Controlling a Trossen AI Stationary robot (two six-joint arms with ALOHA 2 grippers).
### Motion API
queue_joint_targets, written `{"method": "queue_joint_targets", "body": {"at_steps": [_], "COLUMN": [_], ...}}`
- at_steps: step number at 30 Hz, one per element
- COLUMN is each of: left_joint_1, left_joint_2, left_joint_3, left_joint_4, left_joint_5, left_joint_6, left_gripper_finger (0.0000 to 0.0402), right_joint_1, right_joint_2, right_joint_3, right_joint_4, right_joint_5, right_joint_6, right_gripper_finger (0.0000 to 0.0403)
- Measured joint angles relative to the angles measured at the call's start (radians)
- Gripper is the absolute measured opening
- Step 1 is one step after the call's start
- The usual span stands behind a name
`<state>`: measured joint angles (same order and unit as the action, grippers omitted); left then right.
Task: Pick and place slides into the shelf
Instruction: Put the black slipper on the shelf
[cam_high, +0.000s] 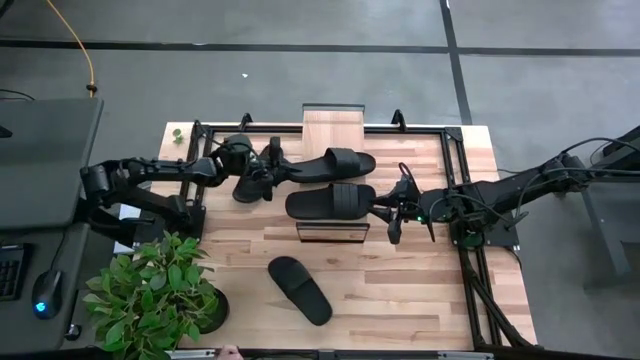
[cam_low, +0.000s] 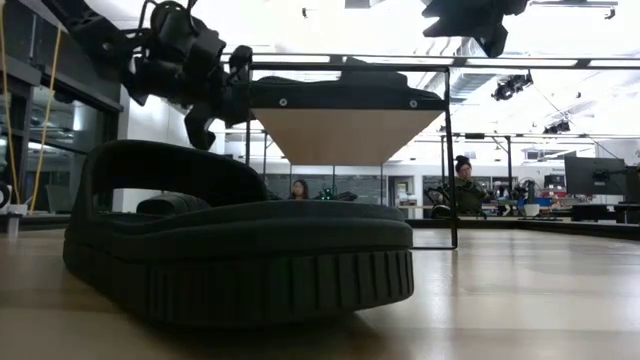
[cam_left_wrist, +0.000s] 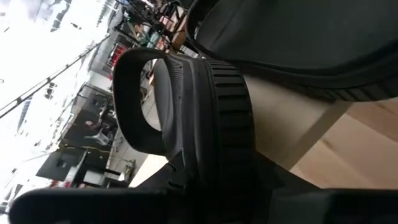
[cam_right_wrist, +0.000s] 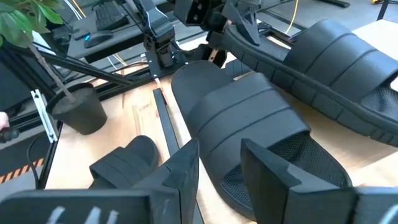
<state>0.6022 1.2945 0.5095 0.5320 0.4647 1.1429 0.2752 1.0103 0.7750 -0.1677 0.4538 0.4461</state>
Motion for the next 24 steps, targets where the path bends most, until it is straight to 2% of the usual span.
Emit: {"method": "queue_joint_targets", "body": {"at_steps": [6,12,18,24], "left_joint_1": [-0.021,-0.106,-0.174,-0.172], "left_joint_2": [-0.007,-0.01,-0.01,-0.01], "left_joint_3": [0.0,0.0,0.0,0.0], "left_joint_4": [0.009,0.047,0.046,0.046], "left_joint_5": [0.034,0.03,-0.114,-0.119], "left_joint_6": [-0.022,-0.027,-0.022,-0.022], "left_gripper_finger": [0.0058,0.0072,0.0062,0.0068], "right_joint_1": [0.0,0.0,0.0,0.0], "right_joint_2": [0.0,0.0,0.0,0.0], "right_joint_3": [0.0,0.0,0.0,0.0], "right_joint_4": [0.0,0.0,0.0,0.0], "right_joint_5": [0.007,0.008,0.008,0.006], "right_joint_6": [-0.001,-0.001,0.002,0.002], "right_gripper_finger": [0.011,0.011,0.011,0.011]}}
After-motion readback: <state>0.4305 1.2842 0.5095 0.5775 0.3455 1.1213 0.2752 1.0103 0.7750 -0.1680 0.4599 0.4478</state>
